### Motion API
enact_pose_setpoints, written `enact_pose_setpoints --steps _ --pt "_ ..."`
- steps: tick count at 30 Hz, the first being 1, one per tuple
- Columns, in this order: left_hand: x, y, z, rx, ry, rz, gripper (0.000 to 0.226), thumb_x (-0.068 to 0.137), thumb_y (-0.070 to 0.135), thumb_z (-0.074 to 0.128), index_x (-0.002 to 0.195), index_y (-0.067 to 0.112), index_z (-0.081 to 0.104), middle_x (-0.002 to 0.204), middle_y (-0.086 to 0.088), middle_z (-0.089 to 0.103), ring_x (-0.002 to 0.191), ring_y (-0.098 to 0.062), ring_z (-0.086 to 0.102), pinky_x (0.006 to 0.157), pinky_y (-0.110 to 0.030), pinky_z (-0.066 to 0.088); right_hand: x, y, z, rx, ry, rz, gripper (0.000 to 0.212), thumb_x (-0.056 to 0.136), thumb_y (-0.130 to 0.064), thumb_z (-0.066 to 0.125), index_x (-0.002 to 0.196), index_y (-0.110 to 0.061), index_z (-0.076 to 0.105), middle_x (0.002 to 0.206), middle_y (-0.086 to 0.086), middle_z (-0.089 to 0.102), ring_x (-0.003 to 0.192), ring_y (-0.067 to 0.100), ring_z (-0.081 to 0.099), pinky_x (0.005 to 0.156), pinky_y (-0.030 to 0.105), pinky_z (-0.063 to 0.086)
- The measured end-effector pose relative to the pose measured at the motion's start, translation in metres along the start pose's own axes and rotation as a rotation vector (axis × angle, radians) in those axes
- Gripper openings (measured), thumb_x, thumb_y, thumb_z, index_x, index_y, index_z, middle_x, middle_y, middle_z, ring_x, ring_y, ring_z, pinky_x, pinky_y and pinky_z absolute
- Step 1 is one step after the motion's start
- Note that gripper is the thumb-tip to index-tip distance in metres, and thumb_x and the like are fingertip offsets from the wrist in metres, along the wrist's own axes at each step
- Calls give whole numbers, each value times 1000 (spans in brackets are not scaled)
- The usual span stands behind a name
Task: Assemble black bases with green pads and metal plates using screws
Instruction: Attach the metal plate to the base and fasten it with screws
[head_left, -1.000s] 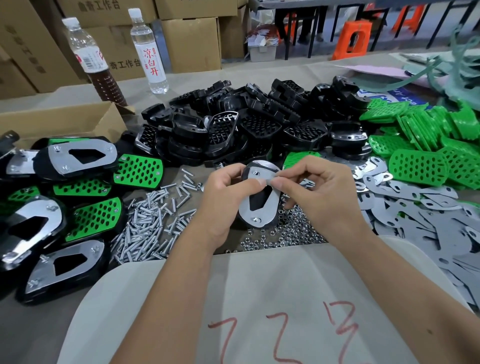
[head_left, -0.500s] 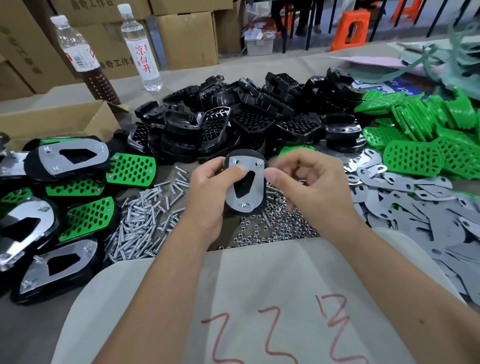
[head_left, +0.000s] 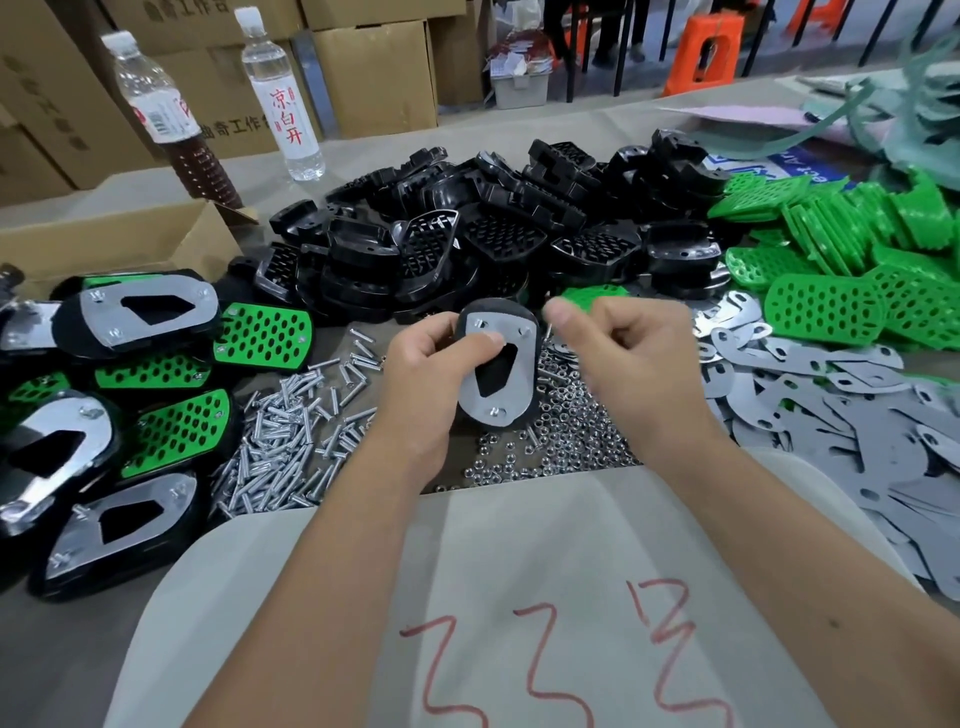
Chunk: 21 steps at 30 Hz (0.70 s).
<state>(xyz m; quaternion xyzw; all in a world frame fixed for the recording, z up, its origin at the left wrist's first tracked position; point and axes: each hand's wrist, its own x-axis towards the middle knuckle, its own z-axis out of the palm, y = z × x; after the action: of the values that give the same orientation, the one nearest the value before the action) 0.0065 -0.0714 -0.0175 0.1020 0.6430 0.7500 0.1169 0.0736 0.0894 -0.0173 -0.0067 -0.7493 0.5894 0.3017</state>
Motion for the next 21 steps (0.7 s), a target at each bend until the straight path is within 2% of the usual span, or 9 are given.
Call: enact_pose_setpoints --steps 1,2,6,9,12,13,17,21 --pt "0 0 0 -23 11 -10 34 76 20 71 100 -4 72 88 -16 70 76 -27 65 65 -35 53 0 3 -2 26 45 18 55 99 -23 70 59 7 46 50 16 35 49 22 27 51 27 27" --pt "0 0 0 -44 21 -18 34 76 20 71 100 -4 72 88 -16 70 77 -27 65 66 -36 53 1 2 -2 20 66 15 58 99 -27 69 60 8 43 51 16 35 49 20 27 51 26 27" --pt "0 -2 3 70 -6 43 26 76 20 73 91 -1 71 82 -15 66 75 -26 61 69 -39 49 -2 2 8 -338 2 -86 29 99 -33 68 84 -12 56 59 0 51 54 17 45 53 33 38" --pt "-3 -4 7 154 -20 115 35 76 22 75 89 -8 62 76 -13 58 71 -21 52 64 -36 43 -4 -1 14 -650 -106 -151 20 104 -35 52 95 -18 48 70 -9 51 65 19 49 59 40 40" --pt "-4 -3 7 179 15 158 32 76 20 74 83 -7 59 71 -8 54 65 -17 49 57 -28 42 -3 -5 17 -832 -144 -182 22 104 -41 33 95 -22 37 78 -6 49 68 25 48 57 40 36" --pt "-5 -3 9 178 25 160 30 77 20 75 82 -6 59 70 -6 54 64 -16 49 56 -27 42 -4 -7 17 -862 -149 -187 21 103 -42 30 95 -23 35 81 -4 49 69 27 49 57 41 38" --pt "-7 -4 16 134 79 140 31 76 24 75 84 -4 62 72 -7 56 69 -19 50 65 -40 44 -3 -11 18 -871 -101 -166 25 103 -42 30 96 -20 38 86 -2 49 69 30 50 58 43 42" --pt "-8 -5 21 194 105 205 29 78 24 74 81 -2 61 69 -8 54 67 -17 48 64 -39 43 -2 -12 17 -942 -124 -150 25 105 -44 23 95 -23 32 88 -2 45 67 30 48 56 41 40"
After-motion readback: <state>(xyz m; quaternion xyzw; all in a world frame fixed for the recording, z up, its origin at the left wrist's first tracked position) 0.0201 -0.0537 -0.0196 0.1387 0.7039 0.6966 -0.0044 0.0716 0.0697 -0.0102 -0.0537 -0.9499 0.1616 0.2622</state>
